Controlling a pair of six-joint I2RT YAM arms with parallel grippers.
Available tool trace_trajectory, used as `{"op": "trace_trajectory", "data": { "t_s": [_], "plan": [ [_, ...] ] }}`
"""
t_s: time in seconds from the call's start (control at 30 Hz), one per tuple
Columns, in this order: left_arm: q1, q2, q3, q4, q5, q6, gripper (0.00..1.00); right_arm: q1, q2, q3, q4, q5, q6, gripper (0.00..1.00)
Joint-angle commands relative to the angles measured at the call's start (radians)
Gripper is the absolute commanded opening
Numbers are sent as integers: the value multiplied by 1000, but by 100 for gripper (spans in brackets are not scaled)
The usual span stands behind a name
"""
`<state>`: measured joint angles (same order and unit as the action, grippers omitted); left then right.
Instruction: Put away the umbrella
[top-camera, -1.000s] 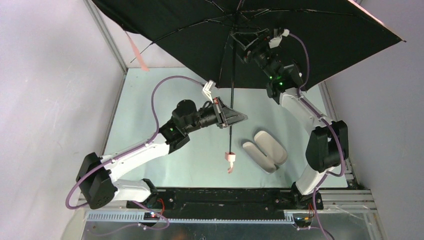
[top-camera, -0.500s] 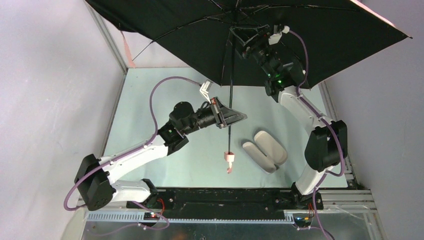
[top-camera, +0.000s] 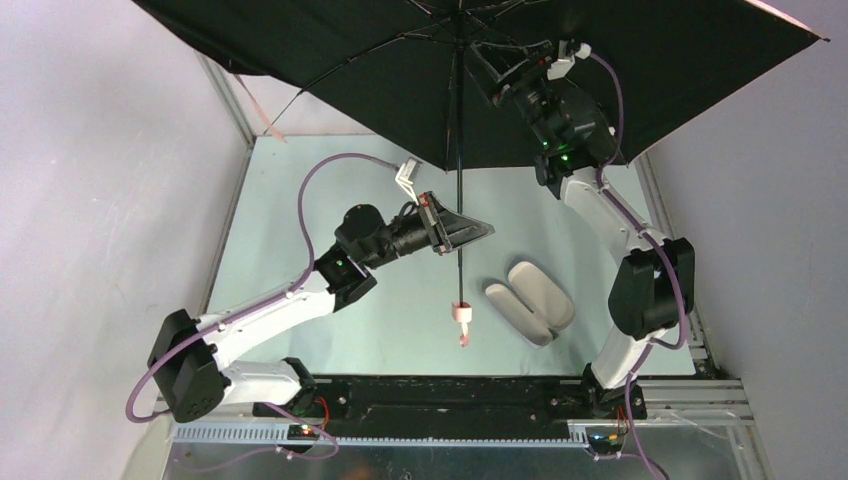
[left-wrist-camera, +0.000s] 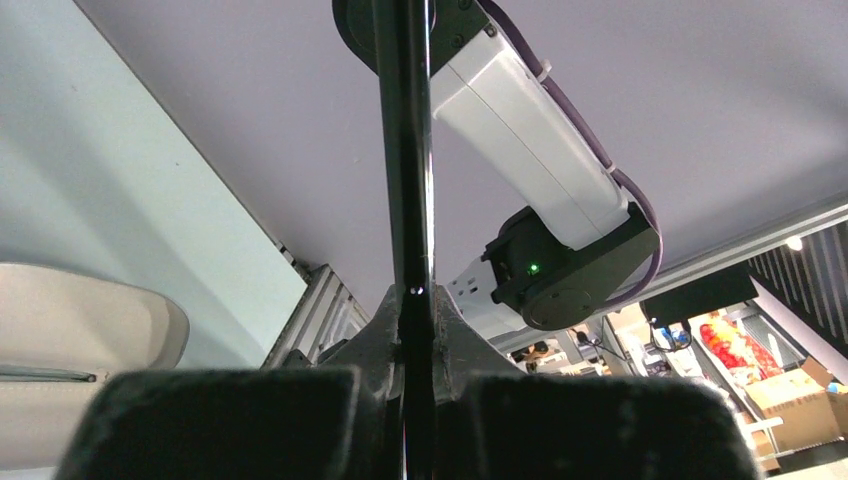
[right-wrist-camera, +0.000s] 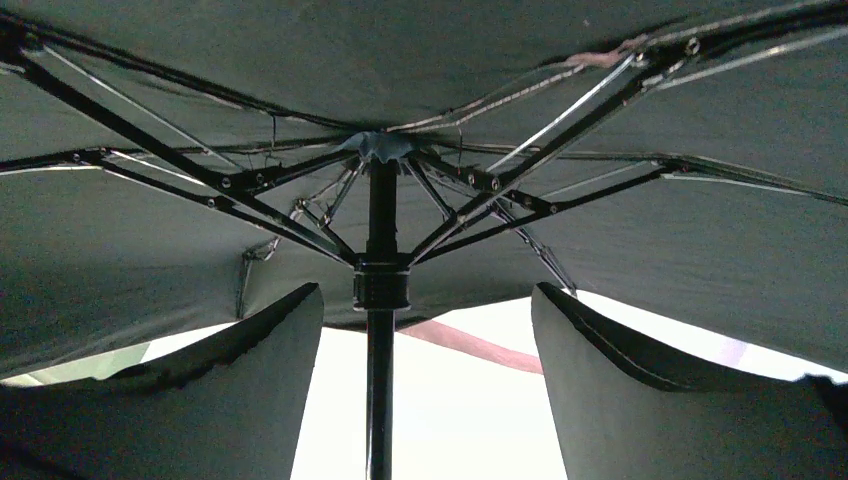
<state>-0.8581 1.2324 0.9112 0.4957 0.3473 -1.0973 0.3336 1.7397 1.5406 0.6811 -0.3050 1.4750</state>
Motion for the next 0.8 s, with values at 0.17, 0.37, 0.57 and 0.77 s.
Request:
{"op": "trace_trajectory", "data": {
  "t_s": [0.17, 0.37, 0.57, 0.77],
  "plan": [
    [-5, -13, 32, 95, 28, 49, 0, 6, 44, 125, -8, -17, -18, 76],
    [-2, -4, 52, 73, 47, 63, 0, 21, 53, 140, -29, -20, -44, 74],
    [10, 0, 53, 67, 62, 60, 0, 39, 75, 184, -62, -23, -60, 65],
    [22, -6, 50, 67, 76, 61, 0, 48, 94, 192, -44, -11, -47, 24]
  ]
}}
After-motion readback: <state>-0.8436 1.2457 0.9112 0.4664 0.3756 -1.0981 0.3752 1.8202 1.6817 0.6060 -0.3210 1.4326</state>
